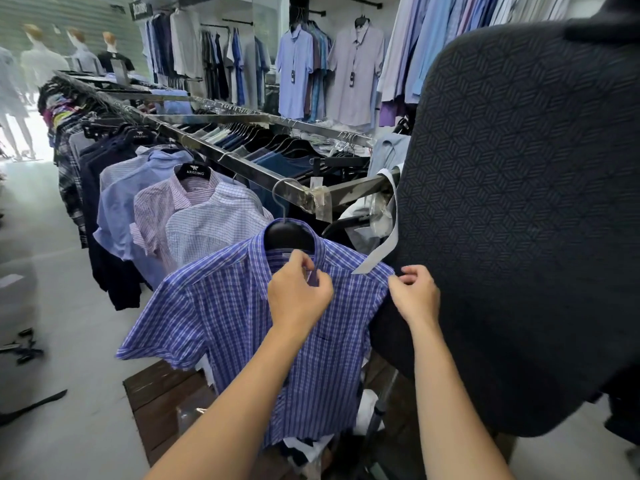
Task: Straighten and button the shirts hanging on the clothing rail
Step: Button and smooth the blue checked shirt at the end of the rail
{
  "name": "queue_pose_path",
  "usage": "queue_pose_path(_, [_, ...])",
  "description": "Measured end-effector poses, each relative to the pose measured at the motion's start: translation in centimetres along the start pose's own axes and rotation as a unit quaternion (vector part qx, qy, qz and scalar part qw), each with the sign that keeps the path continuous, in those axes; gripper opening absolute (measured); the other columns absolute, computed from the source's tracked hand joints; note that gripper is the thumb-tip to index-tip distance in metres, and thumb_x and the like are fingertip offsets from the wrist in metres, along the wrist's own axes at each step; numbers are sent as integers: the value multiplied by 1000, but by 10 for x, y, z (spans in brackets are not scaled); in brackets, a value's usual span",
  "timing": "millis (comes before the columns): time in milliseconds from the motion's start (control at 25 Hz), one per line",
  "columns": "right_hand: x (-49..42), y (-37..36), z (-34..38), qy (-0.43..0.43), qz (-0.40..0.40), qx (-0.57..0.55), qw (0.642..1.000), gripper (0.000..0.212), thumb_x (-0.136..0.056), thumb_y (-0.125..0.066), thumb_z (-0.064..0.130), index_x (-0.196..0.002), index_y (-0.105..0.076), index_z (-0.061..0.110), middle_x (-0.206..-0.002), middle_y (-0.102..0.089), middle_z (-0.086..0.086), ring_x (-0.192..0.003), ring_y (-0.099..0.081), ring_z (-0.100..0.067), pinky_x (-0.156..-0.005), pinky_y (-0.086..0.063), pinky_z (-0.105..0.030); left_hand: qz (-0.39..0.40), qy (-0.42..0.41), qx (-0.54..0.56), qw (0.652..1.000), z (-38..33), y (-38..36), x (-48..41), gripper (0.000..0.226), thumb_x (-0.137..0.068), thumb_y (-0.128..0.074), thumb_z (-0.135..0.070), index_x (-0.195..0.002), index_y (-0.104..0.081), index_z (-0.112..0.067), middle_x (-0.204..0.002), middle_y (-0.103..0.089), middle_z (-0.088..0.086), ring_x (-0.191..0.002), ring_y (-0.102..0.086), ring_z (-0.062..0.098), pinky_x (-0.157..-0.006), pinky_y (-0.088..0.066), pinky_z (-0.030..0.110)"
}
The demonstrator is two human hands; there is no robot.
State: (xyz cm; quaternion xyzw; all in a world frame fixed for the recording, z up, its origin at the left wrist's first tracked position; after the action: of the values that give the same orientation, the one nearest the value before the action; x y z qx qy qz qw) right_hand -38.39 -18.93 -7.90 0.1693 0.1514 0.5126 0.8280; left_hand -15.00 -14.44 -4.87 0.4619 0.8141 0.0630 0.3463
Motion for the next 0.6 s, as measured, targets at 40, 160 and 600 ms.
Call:
queue_pose_path(40, [-4, -6, -1, 14, 40, -6, 999, 41, -85, -65, 22, -125, -59, 22, -111, -64, 10, -101, -60, -16, -85, -46, -32, 35, -39, 2, 999, -7, -6, 1, 14, -78, -64, -19, -77, -50, -20, -57, -47, -9, -49, -45, 9, -50, -33, 22])
queue_pose_path(160, [-13, -21, -4, 56, 127, 23, 990, 61, -86, -60, 10, -144, -48, 22, -125, -63, 4, -103, -57, -15, -86, -39, -28, 170, -178, -25, 969, -33, -27, 5, 9, -71, -63, -19, -75, -56, -22, -61, -51, -9, -58, -50, 8, -57, -45, 29])
queue_pose_path(600, [10, 1, -50, -101, 195, -214, 952, 24, -95, -45, -9, -106, -56, 10, -87, -71, -12, -81, -69, -24, -85, -55, -36, 401, -357, -265, 801, -110, -102, 4, 44, -80, -66, -11, -124, -58, -9, -118, -58, 11, -108, -59, 30, -86, -50, 38])
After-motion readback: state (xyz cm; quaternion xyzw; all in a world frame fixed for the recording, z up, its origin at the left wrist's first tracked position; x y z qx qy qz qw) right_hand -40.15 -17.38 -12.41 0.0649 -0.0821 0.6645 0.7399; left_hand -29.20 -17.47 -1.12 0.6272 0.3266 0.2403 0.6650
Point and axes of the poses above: each hand's wrist, its own x-axis away from the middle knuckle, its own y-axis out of the back of the hand, z = x × y, the point moved 5 cm from there along -x, towards the middle knuckle
